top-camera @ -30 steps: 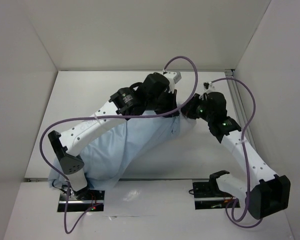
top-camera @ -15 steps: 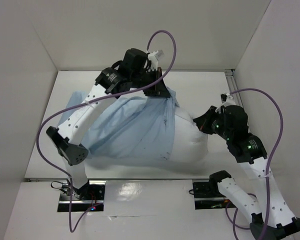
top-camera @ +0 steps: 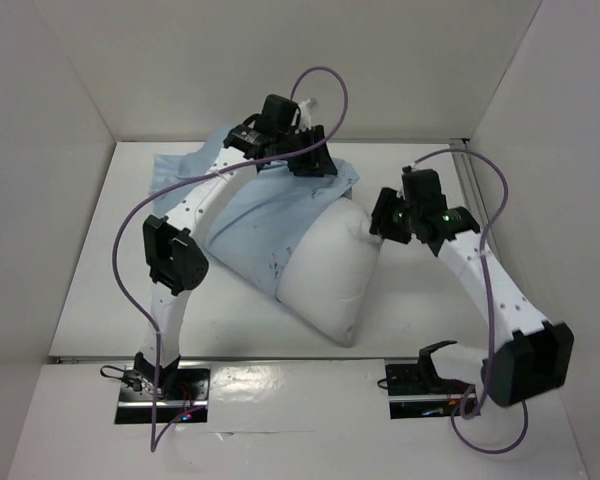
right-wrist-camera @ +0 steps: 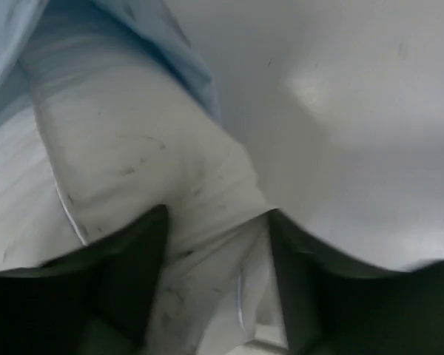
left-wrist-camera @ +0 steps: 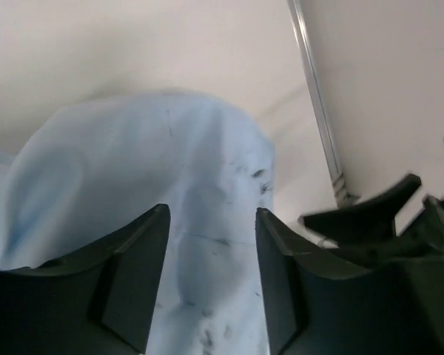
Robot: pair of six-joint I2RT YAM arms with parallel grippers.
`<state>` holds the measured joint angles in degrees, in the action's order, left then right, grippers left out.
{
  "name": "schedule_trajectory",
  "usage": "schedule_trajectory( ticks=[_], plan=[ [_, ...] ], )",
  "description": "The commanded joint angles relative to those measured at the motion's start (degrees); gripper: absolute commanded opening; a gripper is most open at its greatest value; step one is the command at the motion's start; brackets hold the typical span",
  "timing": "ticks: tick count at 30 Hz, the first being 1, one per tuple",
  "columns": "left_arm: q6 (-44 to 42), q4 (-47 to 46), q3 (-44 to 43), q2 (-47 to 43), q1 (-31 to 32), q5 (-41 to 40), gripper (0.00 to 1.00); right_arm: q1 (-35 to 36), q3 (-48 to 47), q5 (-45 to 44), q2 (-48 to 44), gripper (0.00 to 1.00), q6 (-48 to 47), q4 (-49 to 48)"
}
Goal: Put the pillow into the pillowcase
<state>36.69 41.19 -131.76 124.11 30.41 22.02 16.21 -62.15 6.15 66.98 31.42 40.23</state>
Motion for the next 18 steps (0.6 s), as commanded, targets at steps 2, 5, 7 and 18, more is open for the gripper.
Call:
schedule_trajectory(
  ticks=[2,5,7,18],
  plan=[
    [-5.56,-4.28,-3.16,-7.21,-2.03,-2.5,0.7,-8.87,-7.8,-2.66,9.81,0.8,-4.43,-11.56],
    [-9.61,-1.12,0.26,-13.62,-0.19,-8.29,0.86,-16.79,-9.13,2.98,10.63,0.88,-3.91,-12.1],
    [-11.8,0.99,2.64,-17.83,0.96,-11.89,0.86,-19.27,-9.13,5.35,8.27,0.91,-3.91,-12.72],
    [-14.1,4.07,37.62,-35.43,9.31,-40.9,0.9,-15.07,10.18,23.29,-9.5,0.96,-3.48,-13.16]
  ],
)
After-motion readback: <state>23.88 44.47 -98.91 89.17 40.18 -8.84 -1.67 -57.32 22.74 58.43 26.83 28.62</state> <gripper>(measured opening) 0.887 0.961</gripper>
